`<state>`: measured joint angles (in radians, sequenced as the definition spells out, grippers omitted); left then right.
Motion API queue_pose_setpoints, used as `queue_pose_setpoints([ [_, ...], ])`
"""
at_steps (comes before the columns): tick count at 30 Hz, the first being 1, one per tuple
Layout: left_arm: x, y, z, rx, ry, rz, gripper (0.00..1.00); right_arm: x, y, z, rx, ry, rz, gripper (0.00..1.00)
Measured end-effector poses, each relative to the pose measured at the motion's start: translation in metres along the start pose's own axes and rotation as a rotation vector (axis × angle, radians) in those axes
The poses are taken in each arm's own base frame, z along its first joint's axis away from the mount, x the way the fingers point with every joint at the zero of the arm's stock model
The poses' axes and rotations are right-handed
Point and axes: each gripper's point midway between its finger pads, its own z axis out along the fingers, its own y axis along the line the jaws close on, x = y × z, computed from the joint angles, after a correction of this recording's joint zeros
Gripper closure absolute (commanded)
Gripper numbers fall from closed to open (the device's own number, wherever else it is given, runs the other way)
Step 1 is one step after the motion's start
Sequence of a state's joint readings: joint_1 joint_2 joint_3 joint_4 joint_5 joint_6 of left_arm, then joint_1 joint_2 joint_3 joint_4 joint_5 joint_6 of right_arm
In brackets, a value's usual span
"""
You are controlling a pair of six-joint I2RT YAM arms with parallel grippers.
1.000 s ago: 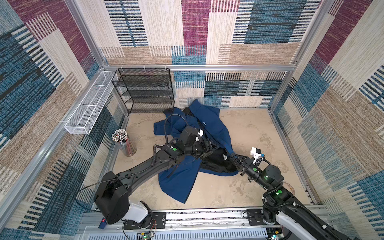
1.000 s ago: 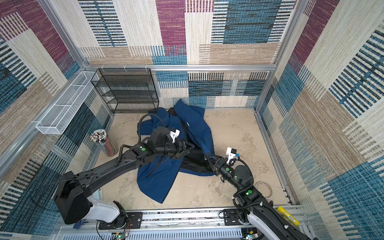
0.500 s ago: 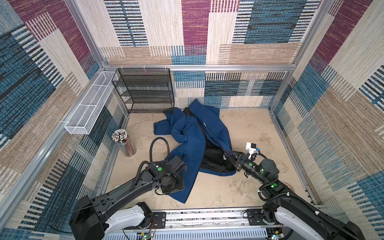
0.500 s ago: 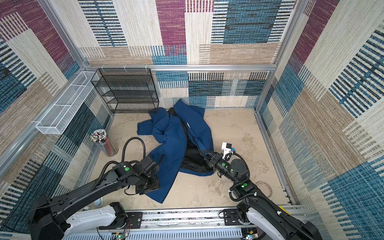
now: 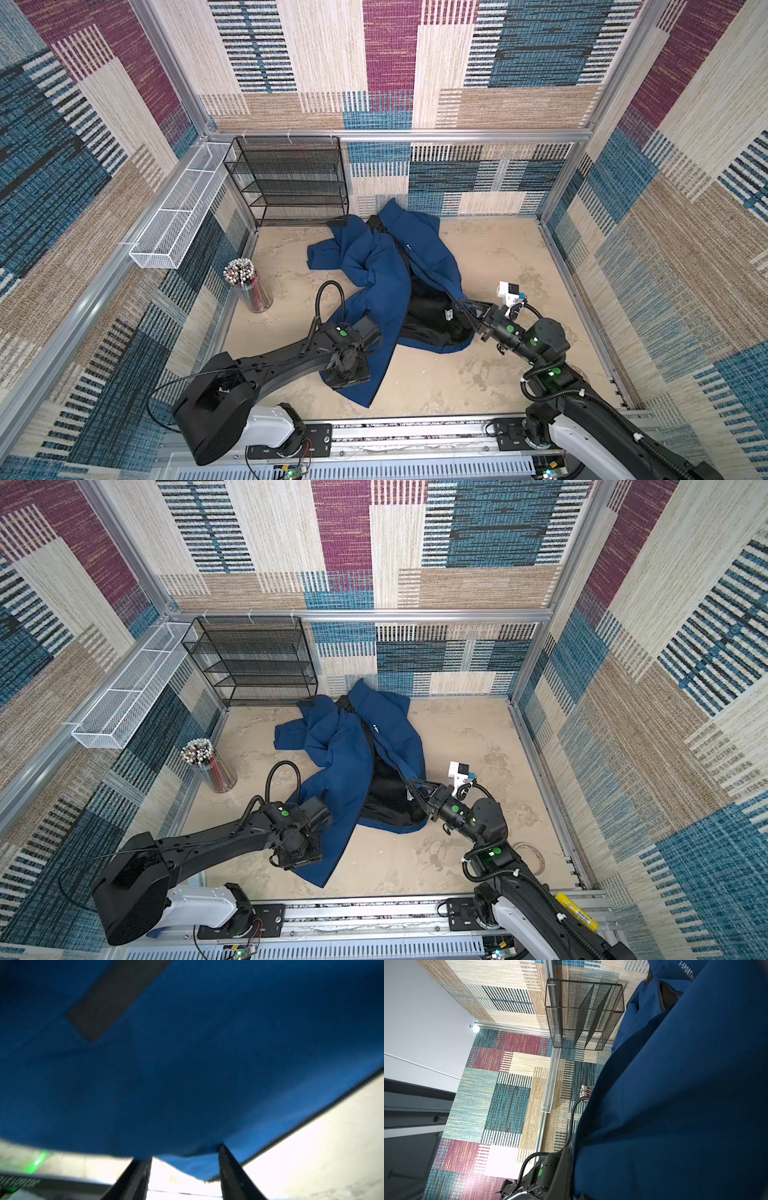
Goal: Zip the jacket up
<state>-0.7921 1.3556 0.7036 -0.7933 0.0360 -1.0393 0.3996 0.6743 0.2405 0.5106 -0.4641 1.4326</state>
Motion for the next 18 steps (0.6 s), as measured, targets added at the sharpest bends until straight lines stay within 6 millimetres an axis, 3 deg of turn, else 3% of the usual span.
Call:
queue_pose_setpoints([
  [3, -0.002, 0.001, 0.011, -0.002, 0.016, -0.009, 0.59, -0.001, 0.000, -0.003, -0.001, -0.007, 0.002, 0.97],
  [5, -0.002, 0.006, 0.014, -0.029, 0.044, -0.015, 0.69, -0.001, 0.001, -0.004, -0.004, -0.009, 0.001, 0.97],
  [8, -0.003, -0.001, 0.015, -0.029, 0.080, 0.011, 0.96, 0.000, -0.001, -0.005, 0.004, -0.008, 0.005, 0.98],
  [12, -0.015, -0.018, 0.007, 0.013, 0.075, 0.053, 1.00, 0.002, -0.008, -0.010, 0.019, -0.012, 0.012, 0.98],
  [15, -0.048, -0.045, -0.021, 0.100, 0.004, 0.073, 1.00, 0.000, -0.014, -0.014, 0.033, -0.036, 0.017, 0.98],
  [18, -0.100, -0.071, -0.075, 0.184, -0.093, 0.086, 1.00, -0.002, -0.022, -0.015, 0.056, -0.050, 0.027, 0.99],
])
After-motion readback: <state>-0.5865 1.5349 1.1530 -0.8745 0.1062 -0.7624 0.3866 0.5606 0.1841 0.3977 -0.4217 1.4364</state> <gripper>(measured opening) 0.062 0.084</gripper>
